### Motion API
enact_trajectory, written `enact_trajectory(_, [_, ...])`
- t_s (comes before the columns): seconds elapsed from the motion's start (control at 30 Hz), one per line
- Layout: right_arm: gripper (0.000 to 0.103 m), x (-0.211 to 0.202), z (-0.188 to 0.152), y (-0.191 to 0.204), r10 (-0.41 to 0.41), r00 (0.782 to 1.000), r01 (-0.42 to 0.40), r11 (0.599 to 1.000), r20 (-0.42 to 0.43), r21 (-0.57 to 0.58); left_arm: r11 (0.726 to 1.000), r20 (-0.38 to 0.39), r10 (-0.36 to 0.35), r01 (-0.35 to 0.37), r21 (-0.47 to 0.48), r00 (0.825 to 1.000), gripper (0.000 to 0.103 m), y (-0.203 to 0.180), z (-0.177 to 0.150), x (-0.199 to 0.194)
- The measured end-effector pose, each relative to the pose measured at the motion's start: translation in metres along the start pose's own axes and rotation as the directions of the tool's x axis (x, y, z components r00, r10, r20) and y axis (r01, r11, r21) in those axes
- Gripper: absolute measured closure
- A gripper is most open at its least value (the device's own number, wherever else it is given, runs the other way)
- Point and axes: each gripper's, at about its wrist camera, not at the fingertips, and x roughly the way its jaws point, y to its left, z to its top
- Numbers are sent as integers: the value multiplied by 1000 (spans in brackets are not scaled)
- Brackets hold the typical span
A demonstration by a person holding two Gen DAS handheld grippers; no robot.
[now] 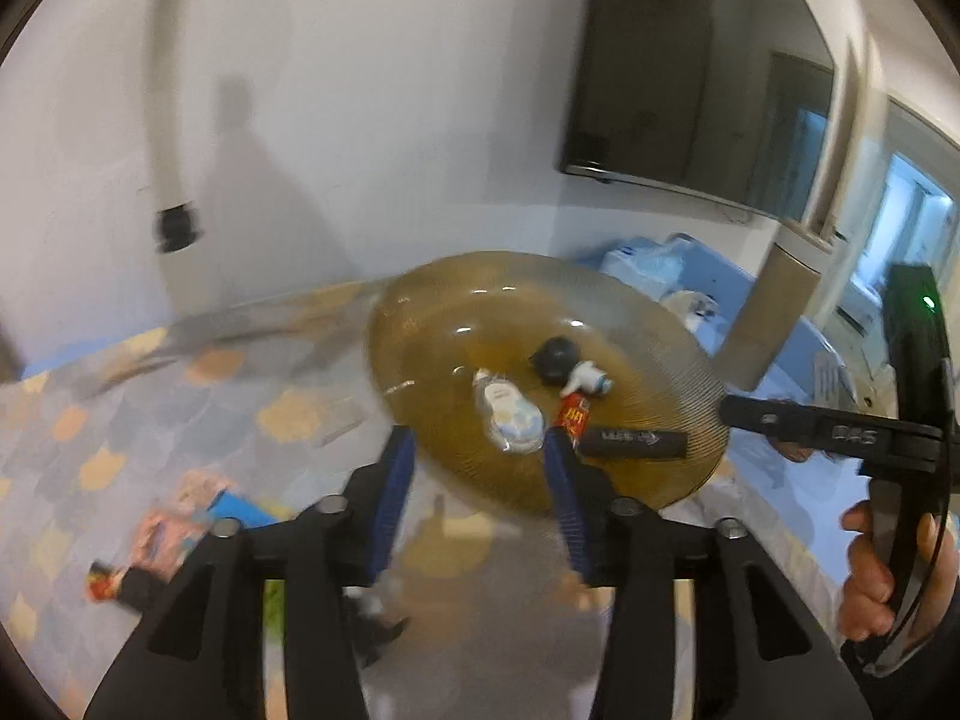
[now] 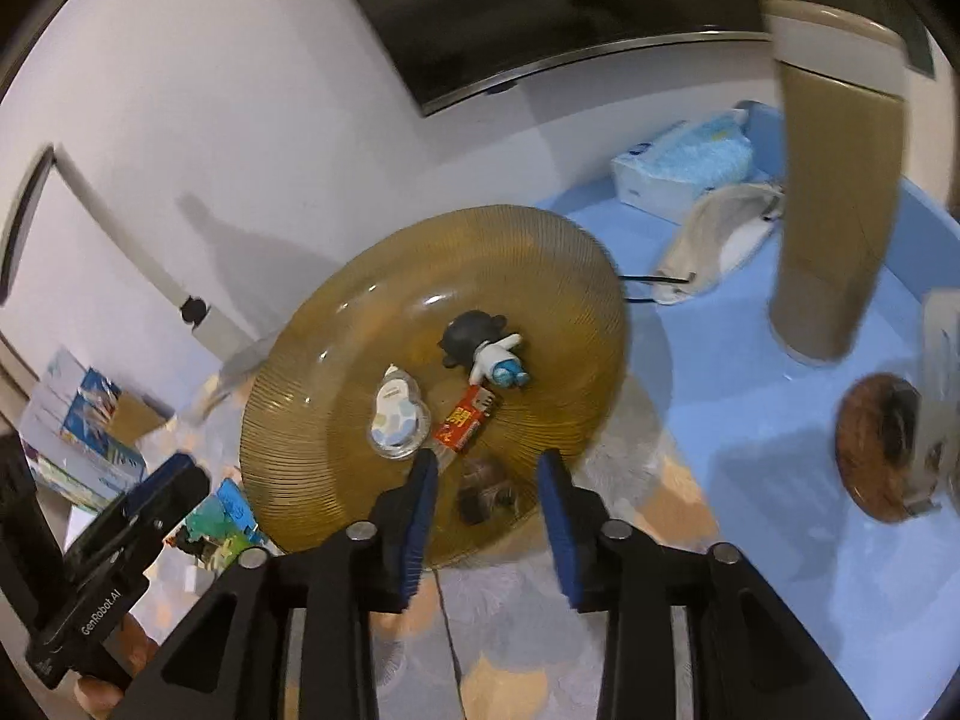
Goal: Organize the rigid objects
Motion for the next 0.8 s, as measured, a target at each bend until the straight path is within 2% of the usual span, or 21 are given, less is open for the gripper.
enact_trajectory(0.07, [47,-11,-7,-2,6,999,-6,1000,31,-2,996,40,63,-60,-67,997,22,15,-6,-16])
enact_trajectory(0.1, [44,-16,-14,-1,12,999,-12,1000,48,-7,989,86,97,-86,-123,992,22,24,-11,-31])
enact_trajectory(0.17, [39,-23,-29,4,28,998,-26,999,60,-39,981,118,113,-92,-171,987,22,34,-20,-49])
enact_trajectory(0.23, [39,-26,-47,14,52,997,-48,996,51,-78,977,120,141,-118,-176,983,22,40,-32,-64])
enact_trajectory(0.3, [39,-25,-71,28,101,995,-98,988,19,-121,967,116,209,-188,-169,971,20,47,-49,-76])
enact_trajectory(0.37, [39,-18,-92,42,146,989,-145,977,-5,-160,947,94,267,-243,-212,959,19,60,-61,-81])
enact_trajectory(0.43, [38,-6,-111,59,162,987,-163,968,-21,-191,914,64,305,-273,-299,950,19,80,-71,-81])
enact_trajectory(0.53, [38,14,-130,83,94,995,-100,969,-36,-228,869,18,318,-284,-405,948,19,112,-91,-77])
enact_trajectory(0.6, [38,21,-138,104,50,998,-62,949,-46,-308,835,-10,371,-338,-434,928,19,129,-103,-74])
enact_trajectory(0.63, [35,22,-142,112,17,999,-27,934,-30,-357,808,-23,411,-375,-454,912,19,139,-109,-72])
enact_trajectory(0.7, [33,20,-153,126,-61,997,72,894,37,-441,769,-38,438,-396,-502,898,19,154,-117,-67])
enact_trajectory(0.73, [31,18,-157,129,-72,995,96,878,67,-470,759,-46,436,-395,-518,899,19,159,-121,-65])
enact_trajectory(0.77, [25,16,-157,130,-70,994,102,869,83,-485,744,-73,427,-396,-538,901,19,166,-126,-61])
enact_trajectory(0.8, [21,13,-160,132,-54,994,93,862,93,-499,735,-95,404,-385,-557,910,19,172,-128,-60])
